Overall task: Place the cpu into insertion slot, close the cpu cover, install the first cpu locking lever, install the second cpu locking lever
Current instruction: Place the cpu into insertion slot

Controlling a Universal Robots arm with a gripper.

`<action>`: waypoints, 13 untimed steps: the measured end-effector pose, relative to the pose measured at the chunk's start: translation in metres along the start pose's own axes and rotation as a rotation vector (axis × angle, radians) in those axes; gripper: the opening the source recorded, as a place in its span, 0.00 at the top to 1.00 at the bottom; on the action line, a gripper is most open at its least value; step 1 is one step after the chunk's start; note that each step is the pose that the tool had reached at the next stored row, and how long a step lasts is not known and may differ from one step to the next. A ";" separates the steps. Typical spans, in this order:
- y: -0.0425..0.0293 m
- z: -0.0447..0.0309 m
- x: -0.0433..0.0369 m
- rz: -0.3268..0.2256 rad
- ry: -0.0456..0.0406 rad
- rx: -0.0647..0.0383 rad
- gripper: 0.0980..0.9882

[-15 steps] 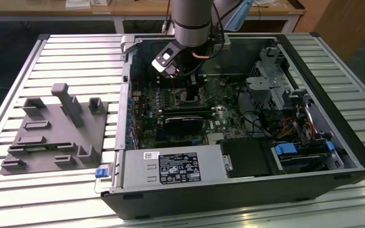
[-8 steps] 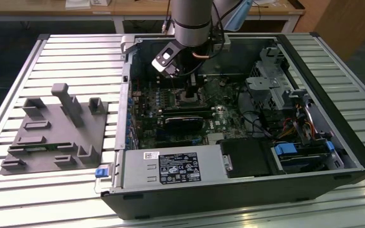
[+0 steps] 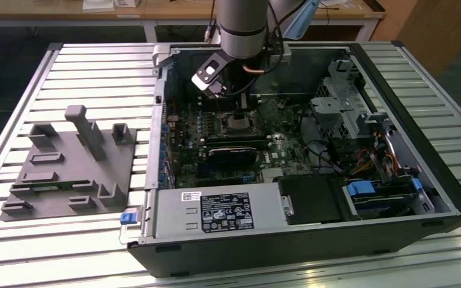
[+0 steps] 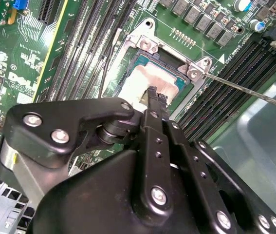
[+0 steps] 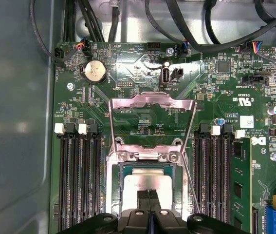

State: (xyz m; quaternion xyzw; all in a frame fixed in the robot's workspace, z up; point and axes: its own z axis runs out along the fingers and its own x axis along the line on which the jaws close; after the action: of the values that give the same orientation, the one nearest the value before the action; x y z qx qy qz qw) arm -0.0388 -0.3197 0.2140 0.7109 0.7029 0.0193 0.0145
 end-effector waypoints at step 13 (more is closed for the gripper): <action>0.0030 -0.0016 0.0000 0.000 -0.0003 0.000 0.99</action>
State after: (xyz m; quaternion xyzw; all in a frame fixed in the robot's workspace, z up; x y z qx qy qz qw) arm -0.0359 -0.3197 0.2157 0.7109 0.7028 0.0191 0.0145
